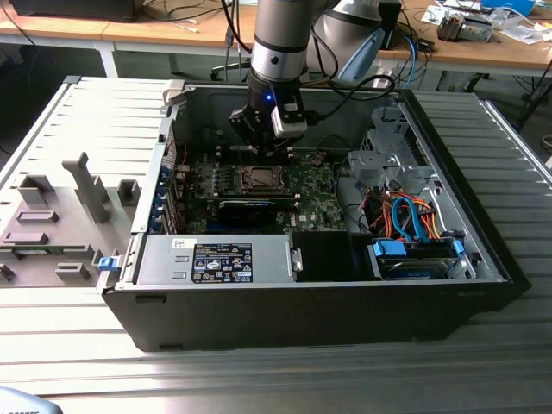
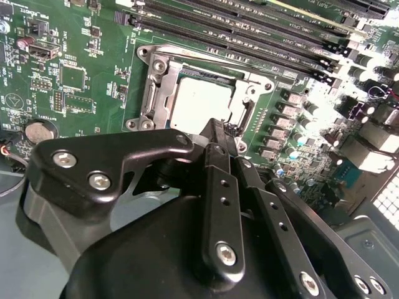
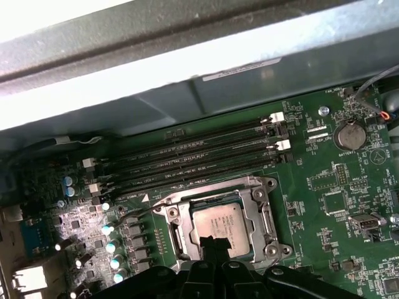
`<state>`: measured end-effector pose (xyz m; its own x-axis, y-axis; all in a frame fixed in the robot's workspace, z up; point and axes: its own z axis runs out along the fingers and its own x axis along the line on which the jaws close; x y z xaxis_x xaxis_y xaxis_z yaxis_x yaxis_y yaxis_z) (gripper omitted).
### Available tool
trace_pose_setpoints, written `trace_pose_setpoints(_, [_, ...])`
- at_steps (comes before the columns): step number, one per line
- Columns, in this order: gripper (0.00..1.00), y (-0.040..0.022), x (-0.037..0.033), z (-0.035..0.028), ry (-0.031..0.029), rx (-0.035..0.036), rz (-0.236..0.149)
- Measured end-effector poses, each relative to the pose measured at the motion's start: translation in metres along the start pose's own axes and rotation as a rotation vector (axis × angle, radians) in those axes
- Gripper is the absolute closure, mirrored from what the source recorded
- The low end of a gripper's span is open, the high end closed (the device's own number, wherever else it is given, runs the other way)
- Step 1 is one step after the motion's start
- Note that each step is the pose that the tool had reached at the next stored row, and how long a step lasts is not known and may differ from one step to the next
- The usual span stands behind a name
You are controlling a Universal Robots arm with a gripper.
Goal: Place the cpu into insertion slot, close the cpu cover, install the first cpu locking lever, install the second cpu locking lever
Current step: 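Install the first cpu locking lever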
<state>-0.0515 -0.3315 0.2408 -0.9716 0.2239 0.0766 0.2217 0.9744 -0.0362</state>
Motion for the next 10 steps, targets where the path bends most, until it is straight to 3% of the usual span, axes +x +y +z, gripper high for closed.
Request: trace_pose_setpoints(10, [0.89, 0.0000, 0.0000, 0.0000, -0.0006, 0.0013, -0.016])
